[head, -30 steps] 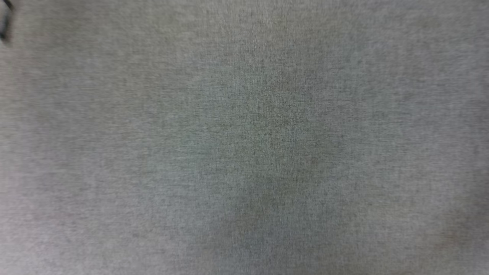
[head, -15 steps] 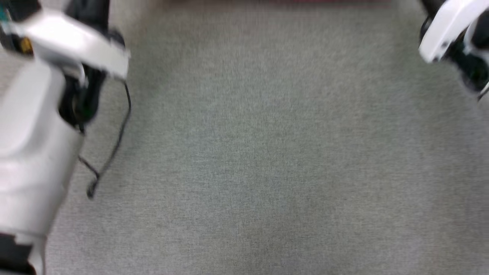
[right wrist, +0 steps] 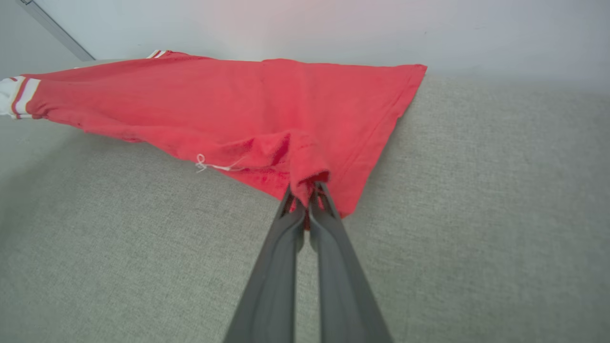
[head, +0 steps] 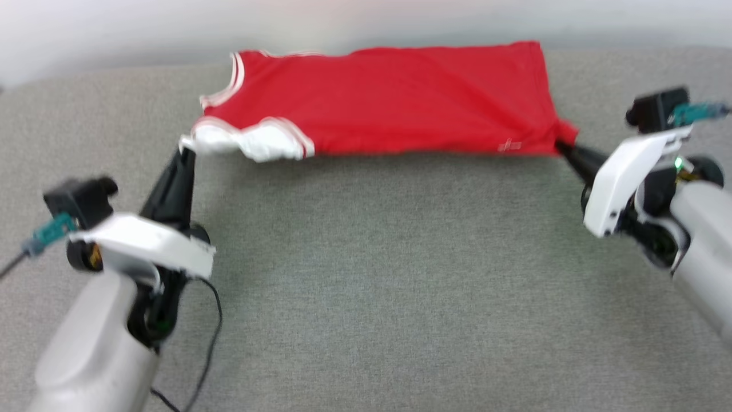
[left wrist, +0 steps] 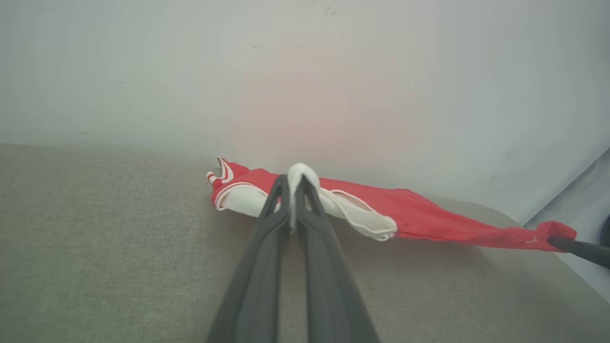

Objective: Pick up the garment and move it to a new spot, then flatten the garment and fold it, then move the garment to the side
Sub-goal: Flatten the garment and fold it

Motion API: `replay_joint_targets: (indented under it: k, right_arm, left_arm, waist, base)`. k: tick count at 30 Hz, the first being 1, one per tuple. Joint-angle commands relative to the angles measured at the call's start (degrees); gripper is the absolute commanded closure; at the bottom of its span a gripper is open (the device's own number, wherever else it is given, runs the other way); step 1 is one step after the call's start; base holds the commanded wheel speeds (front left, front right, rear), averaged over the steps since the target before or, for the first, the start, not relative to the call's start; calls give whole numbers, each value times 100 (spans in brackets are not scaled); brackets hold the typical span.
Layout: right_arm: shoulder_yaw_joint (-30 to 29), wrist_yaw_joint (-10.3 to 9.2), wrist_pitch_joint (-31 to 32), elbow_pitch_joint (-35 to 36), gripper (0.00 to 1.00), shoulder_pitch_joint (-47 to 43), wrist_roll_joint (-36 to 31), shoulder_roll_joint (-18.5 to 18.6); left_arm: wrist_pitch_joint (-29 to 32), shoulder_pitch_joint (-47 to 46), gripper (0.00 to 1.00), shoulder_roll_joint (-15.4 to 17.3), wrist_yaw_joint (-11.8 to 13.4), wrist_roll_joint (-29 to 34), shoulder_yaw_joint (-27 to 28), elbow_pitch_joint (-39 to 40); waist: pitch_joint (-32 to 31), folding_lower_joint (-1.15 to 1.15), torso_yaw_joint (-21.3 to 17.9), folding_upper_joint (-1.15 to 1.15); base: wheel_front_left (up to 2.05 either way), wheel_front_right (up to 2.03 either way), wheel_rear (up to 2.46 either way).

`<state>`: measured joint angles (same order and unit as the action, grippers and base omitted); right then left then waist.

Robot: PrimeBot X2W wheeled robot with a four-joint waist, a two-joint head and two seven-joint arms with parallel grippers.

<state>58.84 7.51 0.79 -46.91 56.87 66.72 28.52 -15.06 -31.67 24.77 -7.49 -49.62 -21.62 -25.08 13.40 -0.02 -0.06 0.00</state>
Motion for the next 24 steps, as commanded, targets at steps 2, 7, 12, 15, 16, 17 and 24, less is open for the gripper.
replay_joint_targets:
  k: [2, 7, 12, 15, 16, 17, 24]
  right_arm:
    - [224, -5, -9, 122, 100, -300, 119, 89]
    - [628, -5, -122, 252, 100, -733, 303, 184]
    - [892, -5, -253, 378, 100, -1226, 589, 321]
    - [1049, -5, -328, 496, 100, -1523, 703, 417]
    - [1096, -5, -359, 534, 100, -1614, 735, 463]
    - [1137, -5, -383, 579, 100, -1682, 746, 499]
    - [1344, -5, -494, 818, 100, -2230, 688, 691]
  left_arm:
    - [-12, 463, 100, -115, 2, -62, 114, 158]
    - [-13, 1233, 100, -293, 3, -55, 247, 316]
    - [-13, 1842, 100, -416, 3, -66, 287, 396]
    - [-13, 2208, 100, -442, 3, -34, 296, 481]
    - [-13, 2320, 100, -452, 3, -6, 285, 513]
    - [-13, 2433, 100, -448, 3, 2, 297, 545]
    - [-12, 3200, 100, -635, 3, 189, 639, 854]
  waist:
    - [-284, 2, -49, 0]
    - [-633, 2, -44, 0]
    - [-980, 2, 33, 0]
    - [-1171, 2, 62, 0]
    - [-1231, 2, 81, 0]
    - [-1268, 2, 83, 0]
    - [-1520, 2, 118, 0]
  base:
    - [0, 0, 0]
    - [0, 0, 0]
    - [0, 0, 0]
    - [0, 0, 0]
    - [0, 0, 0]
    - [0, 0, 0]
    - [0, 0, 0]
